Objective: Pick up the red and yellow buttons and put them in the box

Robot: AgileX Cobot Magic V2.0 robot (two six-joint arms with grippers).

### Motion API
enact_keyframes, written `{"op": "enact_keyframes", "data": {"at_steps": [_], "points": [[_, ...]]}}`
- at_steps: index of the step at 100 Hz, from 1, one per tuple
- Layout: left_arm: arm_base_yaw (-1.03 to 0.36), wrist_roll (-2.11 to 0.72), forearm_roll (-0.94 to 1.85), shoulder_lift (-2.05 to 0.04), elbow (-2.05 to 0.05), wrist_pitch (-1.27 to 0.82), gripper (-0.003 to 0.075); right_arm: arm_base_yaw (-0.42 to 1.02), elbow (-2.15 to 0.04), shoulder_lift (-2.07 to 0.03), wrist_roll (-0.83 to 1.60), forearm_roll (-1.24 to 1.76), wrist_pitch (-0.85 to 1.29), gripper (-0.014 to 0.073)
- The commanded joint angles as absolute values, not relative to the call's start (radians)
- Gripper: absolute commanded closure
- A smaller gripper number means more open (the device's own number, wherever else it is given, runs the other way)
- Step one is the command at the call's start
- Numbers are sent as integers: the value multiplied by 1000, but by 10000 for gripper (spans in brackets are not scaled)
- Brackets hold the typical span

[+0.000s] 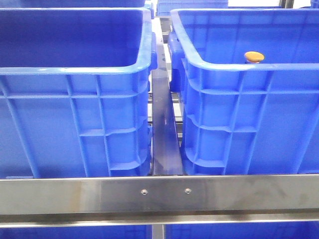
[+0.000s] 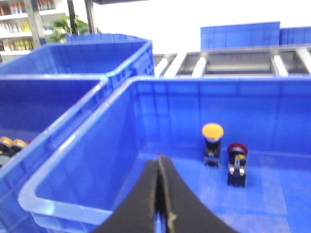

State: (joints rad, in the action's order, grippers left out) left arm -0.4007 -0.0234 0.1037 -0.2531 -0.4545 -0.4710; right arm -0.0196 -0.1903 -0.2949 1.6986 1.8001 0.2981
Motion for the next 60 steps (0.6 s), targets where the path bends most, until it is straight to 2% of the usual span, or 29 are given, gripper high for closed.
{"op": "enact_keyframes", "data": {"at_steps": [1, 60], "points": [[-401, -21, 112, -218, -463, -387, 740, -27, -211, -294, 1705, 1843, 332, 662], [-401, -21, 112, -208, -455, -390, 740, -27, -206, -294, 1705, 1845, 333, 663]]}}
